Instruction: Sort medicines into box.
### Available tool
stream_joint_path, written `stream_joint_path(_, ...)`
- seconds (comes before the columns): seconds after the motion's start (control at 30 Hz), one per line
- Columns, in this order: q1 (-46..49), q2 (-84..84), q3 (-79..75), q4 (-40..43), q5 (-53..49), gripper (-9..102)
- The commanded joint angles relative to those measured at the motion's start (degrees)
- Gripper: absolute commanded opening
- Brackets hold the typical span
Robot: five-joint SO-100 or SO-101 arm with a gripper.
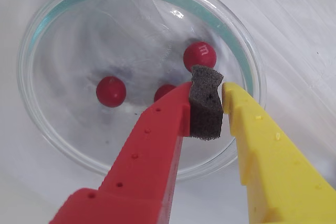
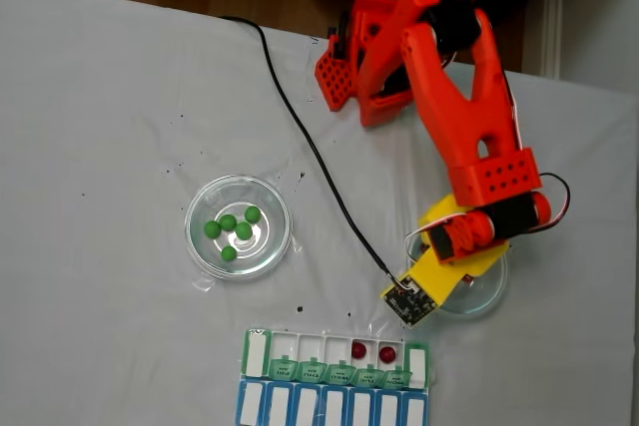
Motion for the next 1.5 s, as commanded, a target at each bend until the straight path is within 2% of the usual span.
stream_joint_path(0.0,-1.0,0.8,-1.3,0.9,-0.7,3)
stream_joint_path(0.33,-1.8,-2.5,-3.0,3.5,-2.4,2)
stream_joint_path(0.63,-2.8,-2.6,-0.3,1.0,-1.6,3)
stream_joint_path(1.0,-3.3,-2.4,1.4,-0.6,-0.6,13)
stream_joint_path(1.47,-2.6,-3.3,1.4,-2.0,-1.1,19)
